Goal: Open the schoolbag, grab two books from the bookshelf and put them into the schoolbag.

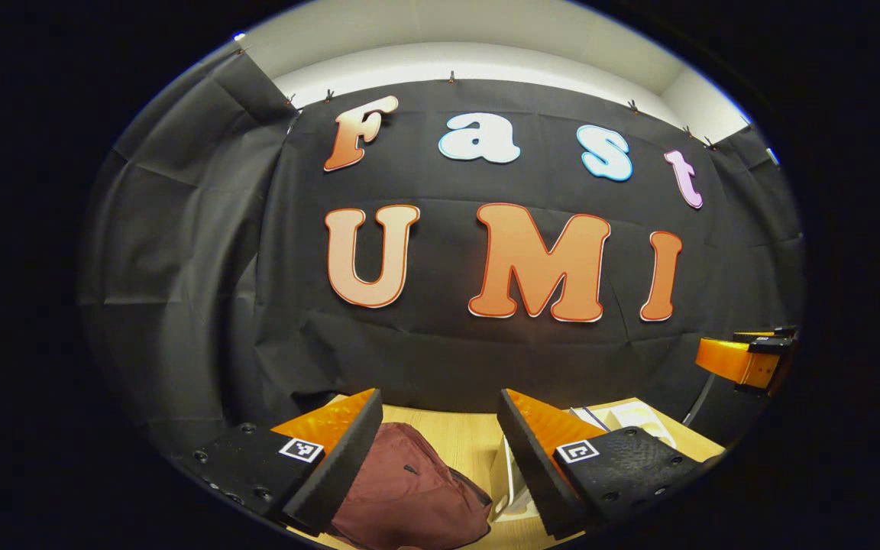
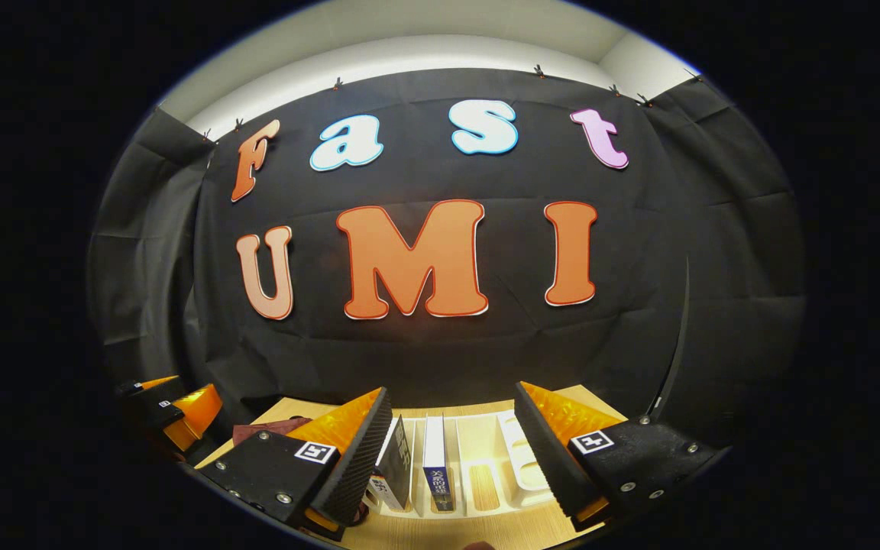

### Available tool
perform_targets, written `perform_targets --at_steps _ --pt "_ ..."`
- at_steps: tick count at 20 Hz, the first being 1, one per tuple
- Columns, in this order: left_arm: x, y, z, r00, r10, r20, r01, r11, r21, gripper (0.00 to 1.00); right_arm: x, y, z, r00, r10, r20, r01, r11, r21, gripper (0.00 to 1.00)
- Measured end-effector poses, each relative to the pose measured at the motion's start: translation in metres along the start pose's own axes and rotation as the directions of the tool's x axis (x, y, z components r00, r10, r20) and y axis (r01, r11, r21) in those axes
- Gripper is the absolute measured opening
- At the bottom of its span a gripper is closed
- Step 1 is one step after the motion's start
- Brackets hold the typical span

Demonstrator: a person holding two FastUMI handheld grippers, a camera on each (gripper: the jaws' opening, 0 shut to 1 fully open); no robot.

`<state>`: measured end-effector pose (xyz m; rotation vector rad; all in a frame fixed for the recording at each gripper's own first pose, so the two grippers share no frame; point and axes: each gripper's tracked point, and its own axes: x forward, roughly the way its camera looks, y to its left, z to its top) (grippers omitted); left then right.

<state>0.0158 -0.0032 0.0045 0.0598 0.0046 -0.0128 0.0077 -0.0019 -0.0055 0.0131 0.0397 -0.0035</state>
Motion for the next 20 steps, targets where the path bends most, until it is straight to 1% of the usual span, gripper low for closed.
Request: perform_targets --at_steps 11,14,17,20 --pt "-0.005 0.002 -0.008 1.0 0.005 -0.015 -0.005 1.0 0.014 0.95 -0.006 -0.005 -0.003 1.0 -0.009 -0.009 0.009 1.0 -0.003 0.96" --pt "-0.006 0.002 -0.012 1.0 0.005 -0.023 -0.005 1.0 0.014 0.95 -0.007 -0.011 -0.002 1.0 -0.03 -0.002 0.03 0.999 -0.02 0.96" --pt "-0.008 0.001 -0.021 0.999 0.0 -0.038 0.001 0.999 0.049 0.95 -0.01 -0.016 -0.004 0.999 -0.049 0.001 0.049 0.998 -0.033 0.96" --pt "-0.011 -0.001 -0.037 0.998 -0.015 -0.066 0.023 0.993 0.118 0.95 -0.01 -0.02 -0.013 0.998 -0.058 -0.022 0.057 0.998 -0.039 0.96"
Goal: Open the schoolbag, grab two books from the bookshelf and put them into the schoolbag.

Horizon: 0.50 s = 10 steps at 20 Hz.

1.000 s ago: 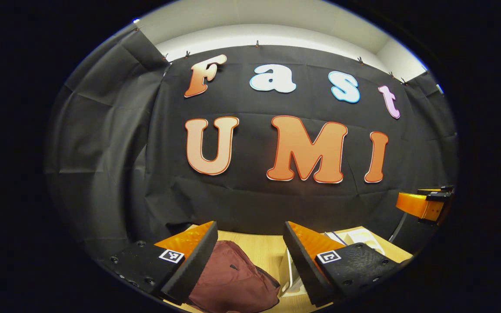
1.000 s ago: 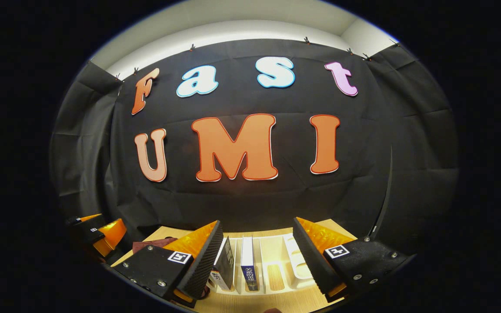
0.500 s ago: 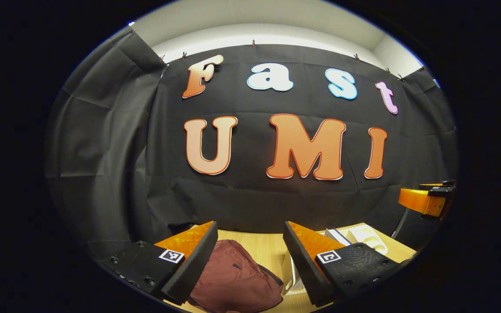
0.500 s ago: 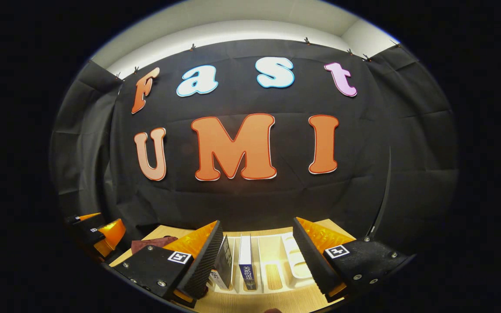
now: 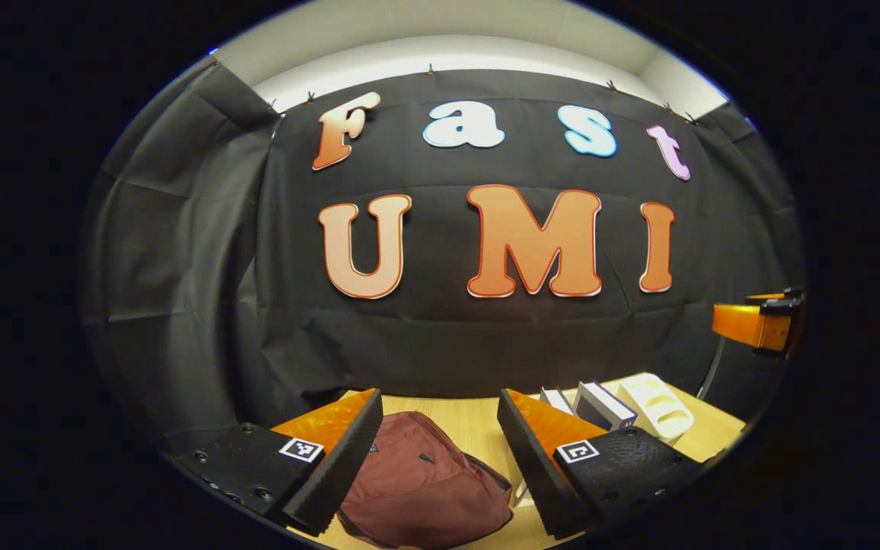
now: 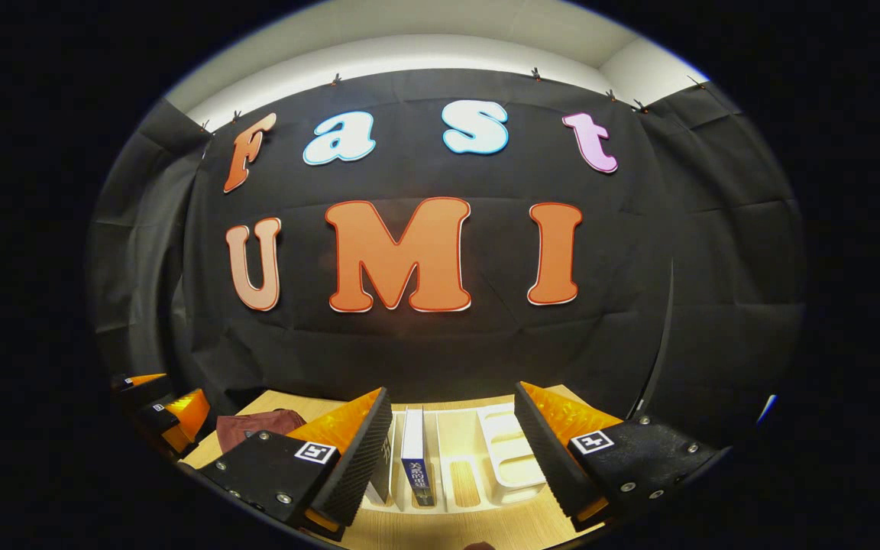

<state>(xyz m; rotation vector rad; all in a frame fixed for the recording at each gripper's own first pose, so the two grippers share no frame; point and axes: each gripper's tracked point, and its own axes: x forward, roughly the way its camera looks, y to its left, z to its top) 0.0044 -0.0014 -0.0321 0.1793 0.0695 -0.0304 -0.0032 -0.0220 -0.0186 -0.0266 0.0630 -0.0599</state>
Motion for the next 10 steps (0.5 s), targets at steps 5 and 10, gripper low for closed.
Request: perform_targets --at_steps 5,10 --pt "-0.006 -0.017 -0.065 0.99 -0.053 -0.13 0.07 0.989 0.133 0.95 -0.001 -0.012 -0.022 0.998 -0.018 -0.057 0.019 1.0 0.006 0.96" --pt "-0.02 -0.035 -0.15 0.955 -0.084 -0.283 0.166 0.946 0.278 0.96 -0.002 -0.033 -0.038 0.993 -0.059 -0.104 0.057 0.998 -0.019 0.96"
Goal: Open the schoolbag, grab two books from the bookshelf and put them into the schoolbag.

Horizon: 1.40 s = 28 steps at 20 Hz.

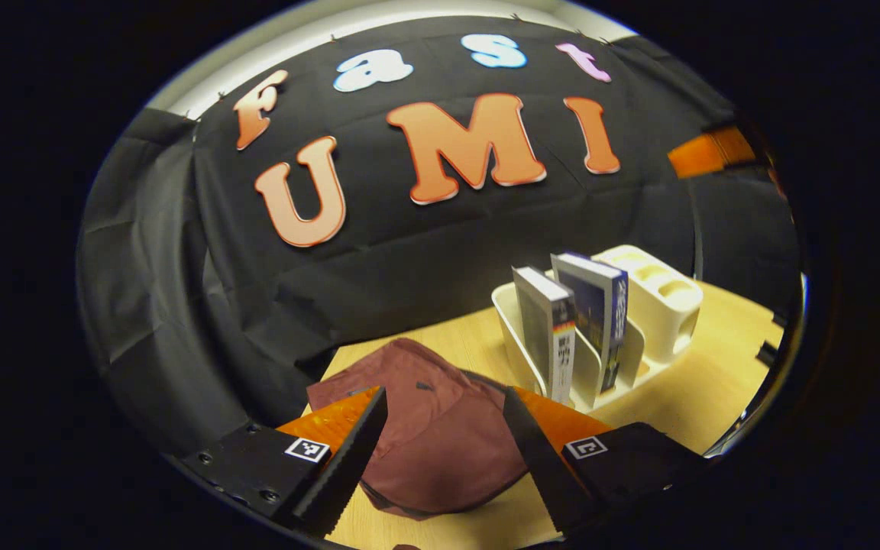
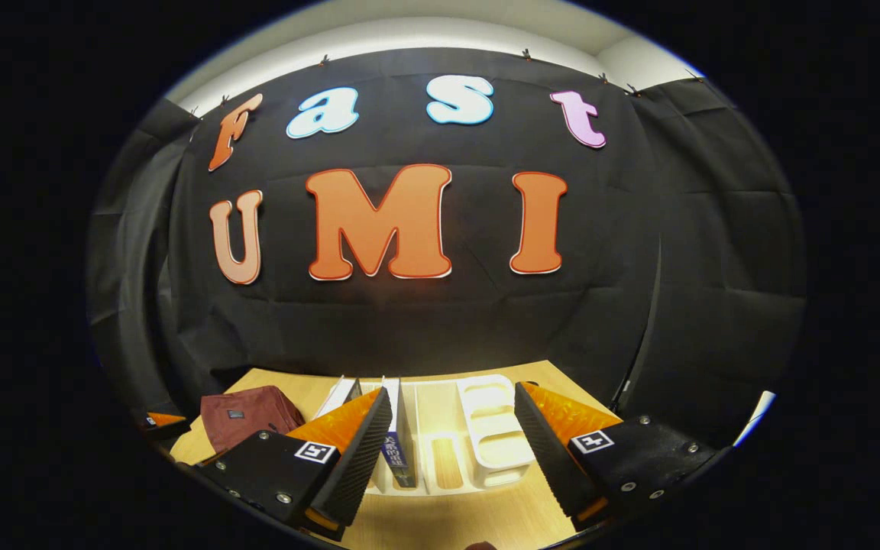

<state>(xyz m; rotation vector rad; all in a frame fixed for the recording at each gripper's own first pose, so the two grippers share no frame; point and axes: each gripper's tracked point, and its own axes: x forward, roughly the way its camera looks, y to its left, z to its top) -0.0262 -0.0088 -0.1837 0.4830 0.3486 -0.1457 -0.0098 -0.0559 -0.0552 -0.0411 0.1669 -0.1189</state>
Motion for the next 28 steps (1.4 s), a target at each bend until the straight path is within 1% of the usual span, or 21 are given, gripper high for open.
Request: perform_targets --at_steps 2,4,6,10,13,15,16,18,20,22,24,25,26,28 --pt "0.009 -0.02 -0.032 0.997 -0.041 -0.067 0.046 0.996 0.071 0.96 -0.001 -0.009 -0.005 1.0 -0.013 -0.016 0.013 1.0 -0.015 0.96" --pt "0.019 -0.039 -0.063 0.985 -0.076 -0.153 0.097 0.985 0.139 0.96 -0.001 -0.018 -0.011 0.999 -0.031 -0.03 0.029 0.999 -0.039 0.95" --pt "0.039 -0.052 -0.082 0.977 -0.098 -0.188 0.132 0.975 0.178 0.98 -0.001 -0.027 -0.015 0.998 -0.043 -0.045 0.041 0.998 -0.054 0.96" --pt "0.058 -0.063 -0.126 0.962 -0.092 -0.259 0.152 0.963 0.221 0.98 0.001 -0.047 -0.027 0.993 -0.072 -0.092 0.068 0.997 -0.046 0.95" --pt "0.07 -0.069 -0.147 0.951 -0.079 -0.3 0.168 0.945 0.282 0.98 0.003 -0.061 -0.028 0.99 -0.099 -0.101 0.093 0.994 -0.066 0.96" --pt "0.074 -0.069 -0.157 0.944 -0.068 -0.322 0.176 0.931 0.319 0.98 0.004 -0.063 -0.027 0.99 -0.098 -0.099 0.09 0.993 -0.082 0.96" --pt "0.077 -0.065 -0.159 0.942 -0.053 -0.332 0.169 0.929 0.331 0.98 0.004 -0.063 -0.027 0.991 -0.094 -0.101 0.085 0.992 -0.088 0.96" --pt "0.081 -0.061 -0.162 0.934 -0.049 -0.353 0.171 0.93 0.326 0.98 0.006 -0.061 -0.031 0.99 -0.082 -0.113 0.072 0.993 -0.089 0.96" --pt "0.082 -0.059 -0.161 0.928 -0.057 -0.369 0.183 0.931 0.317 0.98 0.007 -0.058 -0.034 0.99 -0.067 -0.126 0.058 0.995 -0.076 0.96" --pt "0.082 -0.058 -0.153 0.933 -0.067 -0.355 0.191 0.926 0.326 0.98 0.01 -0.059 -0.039 0.988 -0.064 -0.138 0.055 0.996 -0.067 0.95" --pt "0.081 -0.059 -0.152 0.928 -0.086 -0.364 0.215 0.918 0.332 0.95 0.01 -0.06 -0.042 0.987 -0.058 -0.149 0.05 0.997 -0.053 0.95" --pt "0.079 -0.062 -0.152 0.921 -0.106 -0.375 0.238 0.915 0.327 0.88 0.01 -0.061 -0.042 0.987 -0.058 -0.152 0.051 0.998 -0.048 0.96" --pt "0.079 -0.067 -0.154 0.912 -0.131 -0.388 0.264 0.913 0.312 0.74 0.01 -0.063 -0.041 0.987 -0.058 -0.15 0.052 0.998 -0.043 0.96" --pt "0.079 -0.072 -0.156 0.903 -0.143 -0.406 0.281 0.91 0.305 0.46 0.01 -0.065 -0.04 0.987 -0.066 -0.145 0.06 0.997 -0.043 0.96"
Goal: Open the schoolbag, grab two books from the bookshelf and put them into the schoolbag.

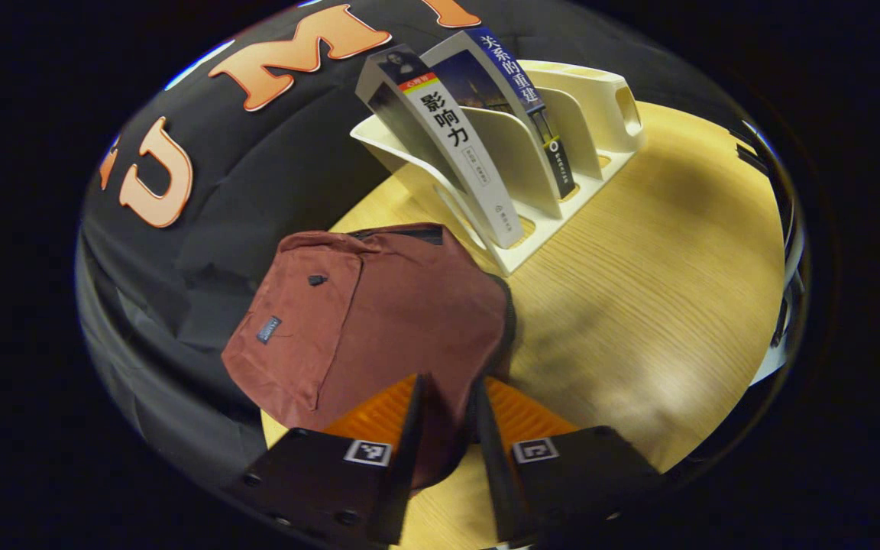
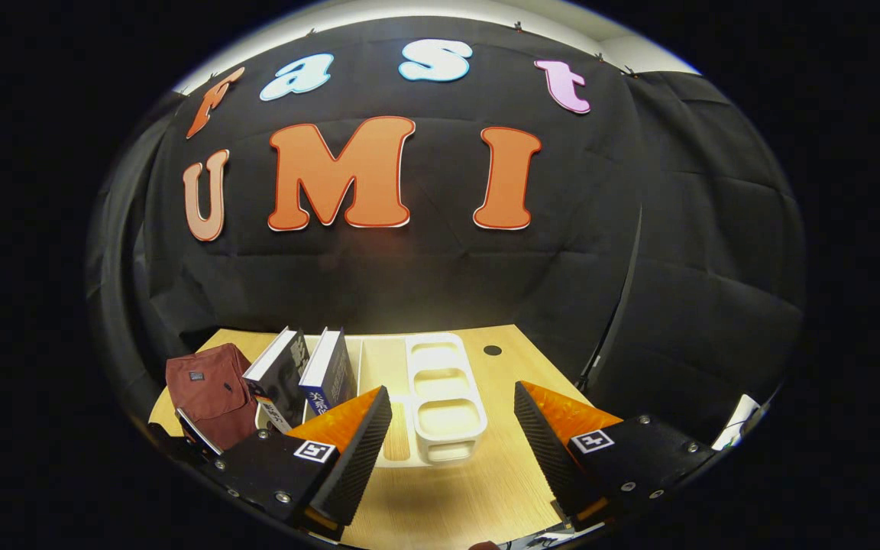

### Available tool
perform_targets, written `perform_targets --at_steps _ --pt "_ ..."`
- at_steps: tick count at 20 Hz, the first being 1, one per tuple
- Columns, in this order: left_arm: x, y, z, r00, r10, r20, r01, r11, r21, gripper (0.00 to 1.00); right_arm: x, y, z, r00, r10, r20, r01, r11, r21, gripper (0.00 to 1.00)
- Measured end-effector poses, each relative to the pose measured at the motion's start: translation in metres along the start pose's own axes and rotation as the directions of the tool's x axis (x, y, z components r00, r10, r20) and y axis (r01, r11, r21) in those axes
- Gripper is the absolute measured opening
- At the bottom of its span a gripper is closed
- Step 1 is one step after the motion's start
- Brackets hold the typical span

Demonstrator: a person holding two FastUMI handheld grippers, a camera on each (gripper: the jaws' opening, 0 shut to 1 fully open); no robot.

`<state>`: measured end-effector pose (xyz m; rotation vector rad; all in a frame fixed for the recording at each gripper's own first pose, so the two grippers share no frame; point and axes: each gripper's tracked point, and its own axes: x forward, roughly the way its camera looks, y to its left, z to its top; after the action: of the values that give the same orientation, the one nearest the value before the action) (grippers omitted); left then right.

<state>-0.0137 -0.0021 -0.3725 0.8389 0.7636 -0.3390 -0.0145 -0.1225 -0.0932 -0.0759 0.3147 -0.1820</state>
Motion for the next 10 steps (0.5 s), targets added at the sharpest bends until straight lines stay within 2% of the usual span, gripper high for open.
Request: perform_targets --at_steps 1,2,3,5,7,10 --pt "0.003 0.0 -0.001 1.0 0.0 -0.011 0.0 1.0 0.01 0.33 0.001 -0.001 0.001 1.0 -0.004 0.003 0.004 1.0 0.001 0.96" --pt "0.006 0.0 -0.002 0.999 0.007 -0.039 -0.006 1.0 0.03 0.28 0.001 -0.001 0.001 1.0 -0.005 0.005 0.005 1.0 0.002 0.95" --pt "0.008 0.004 -0.005 0.998 0.014 -0.065 -0.012 0.999 0.035 0.12 0.001 -0.003 0.001 1.0 -0.007 0.006 0.007 1.0 0.004 0.95" --pt "0.01 0.005 -0.003 0.995 0.0 -0.1 -0.005 0.999 -0.048 0.02 0.002 -0.004 0.002 1.0 -0.009 0.006 0.009 1.0 0.01 0.95" --pt "0.013 0.005 -0.004 0.988 -0.059 -0.141 0.046 0.994 -0.098 0.01 0.003 -0.008 0.004 1.0 -0.005 0.006 0.005 1.0 0.025 0.96" --pt "0.012 0.004 -0.004 0.973 -0.15 -0.177 0.138 0.987 -0.078 0.01 0.006 -0.006 0.0 1.0 0.019 -0.025 -0.017 0.997 0.072 0.96"
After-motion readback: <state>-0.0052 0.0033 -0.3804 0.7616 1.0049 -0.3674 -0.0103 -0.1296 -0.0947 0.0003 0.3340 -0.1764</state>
